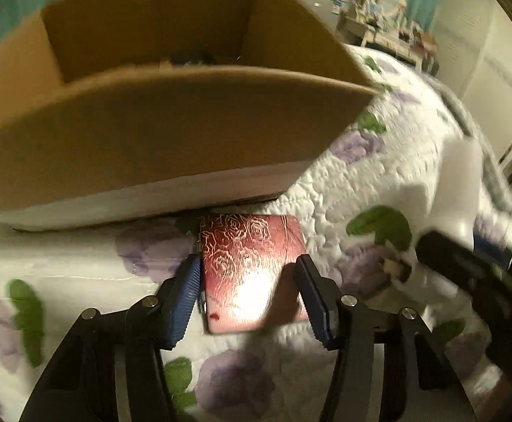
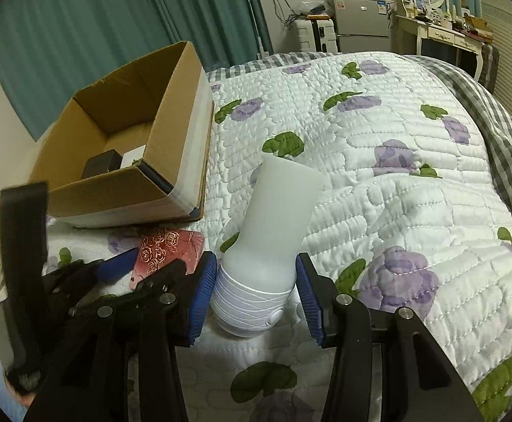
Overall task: Organize rigid objects
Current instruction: 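Grasp the white cup-shaped bottle with the right tool while the left grasps the red card case, then place the red card case in the box with the left tool while the right places the bottle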
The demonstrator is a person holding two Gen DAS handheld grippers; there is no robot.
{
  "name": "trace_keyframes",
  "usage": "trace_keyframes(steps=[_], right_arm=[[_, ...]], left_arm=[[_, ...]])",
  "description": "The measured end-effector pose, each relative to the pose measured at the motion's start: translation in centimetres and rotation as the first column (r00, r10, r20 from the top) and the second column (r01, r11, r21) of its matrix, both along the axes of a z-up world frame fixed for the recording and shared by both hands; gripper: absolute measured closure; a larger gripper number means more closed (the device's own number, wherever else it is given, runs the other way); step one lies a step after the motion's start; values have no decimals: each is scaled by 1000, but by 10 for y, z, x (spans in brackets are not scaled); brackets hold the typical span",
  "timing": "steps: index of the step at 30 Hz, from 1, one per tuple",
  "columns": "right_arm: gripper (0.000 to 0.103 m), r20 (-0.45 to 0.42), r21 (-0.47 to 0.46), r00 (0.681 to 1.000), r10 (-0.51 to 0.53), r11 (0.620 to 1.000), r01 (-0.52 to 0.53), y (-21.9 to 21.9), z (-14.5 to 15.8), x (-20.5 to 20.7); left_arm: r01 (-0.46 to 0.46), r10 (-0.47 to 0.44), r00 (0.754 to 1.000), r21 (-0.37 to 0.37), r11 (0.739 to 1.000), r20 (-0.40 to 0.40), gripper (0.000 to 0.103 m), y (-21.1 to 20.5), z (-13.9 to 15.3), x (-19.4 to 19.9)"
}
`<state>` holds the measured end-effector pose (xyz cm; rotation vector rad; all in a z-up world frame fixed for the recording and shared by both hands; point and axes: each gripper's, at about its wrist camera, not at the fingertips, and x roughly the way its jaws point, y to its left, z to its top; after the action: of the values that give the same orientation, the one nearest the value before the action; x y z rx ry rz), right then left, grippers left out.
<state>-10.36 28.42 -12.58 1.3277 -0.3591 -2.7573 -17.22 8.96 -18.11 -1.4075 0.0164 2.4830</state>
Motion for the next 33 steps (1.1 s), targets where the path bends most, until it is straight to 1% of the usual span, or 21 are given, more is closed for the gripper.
trace_keyframes(steps=[1,2,3,4,5,6,7,8,9,10,12,13,15,17,18,19,21,24,26,29,33], right_arm=[[57,1,1,1000,-1,1000,1,0,0,0],[57,1,1,1000,-2,1000,2,0,0,0],[57,1,1,1000,-3,1000,3,0,0,0],[57,1,2,1000,-3,1000,3,0,0,0],[57,3,3,1000,-3,1000,3,1,0,0],[57,3,3,1000,-4,1000,4,1,0,0],[57,2,2,1000,-4,1000,4,1,0,0],[57,-1,-2,1000,-6,1000,6,2,1,1],[57,-3,-4,1000,-8,1000,8,3,1,1],[57,-5,-7,1000,-10,1000,10,3,2,2],[57,-9,-12,1000,-14,1000,14,5,3,2],[57,-11,-12,1000,-14,1000,14,5,4,3],[57,-16,-11,1000,-12,1000,12,4,5,4],[57,-16,-9,1000,-11,1000,11,4,6,4],[57,-16,-12,1000,-11,1000,11,4,6,4],[57,-17,-12,1000,-12,1000,12,4,6,4],[57,-17,-17,1000,-15,1000,15,5,6,4],[57,-12,-17,1000,-13,1000,13,5,5,4],[57,-19,-8,1000,-10,1000,10,3,7,5],[57,-48,6,999,-11,1000,11,2,16,11],[57,-92,38,996,9,999,-6,-3,40,24]], left_arm=[[-8,7,1000,41,999,24,39,-5,-2,-4],[-5,4,1000,44,999,30,38,-5,-2,-4],[7,-8,1000,17,1000,24,37,0,-2,-2],[16,-16,1000,-11,1000,15,39,4,-1,0],[22,-22,1000,-27,999,10,39,6,0,3],[25,-25,1000,-33,999,8,42,7,2,4],[19,-19,1000,-44,999,-2,55,5,6,7],[8,-9,1000,-49,999,-18,61,3,11,11],[5,-7,1000,-45,999,-30,71,0,15,13],[9,-11,999,-31,999,-46,78,-3,24,19],[32,-33,997,-5,999,-64,84,-6,37,26],[57,-56,996,7,998,-73,84,-5,43,32],[88,-87,994,17,996,-64,84,1,42,35],[85,-85,996,18,996,-28,84,10,31,25],[78,-78,997,27,997,6,84,16,19,20],[65,-65,998,14,998,12,84,18,13,18],[65,-65,998,0,998,-15,86,20,13,21],[58,-58,997,-4,998,-48,93,19,24,21],[47,-51,994,-41,998,-98,93,18,37,29],[35,-41,989,-45,998,-140,93,15,57,37],[17,-28,980,-59,998,-195,93,13,89,50]])
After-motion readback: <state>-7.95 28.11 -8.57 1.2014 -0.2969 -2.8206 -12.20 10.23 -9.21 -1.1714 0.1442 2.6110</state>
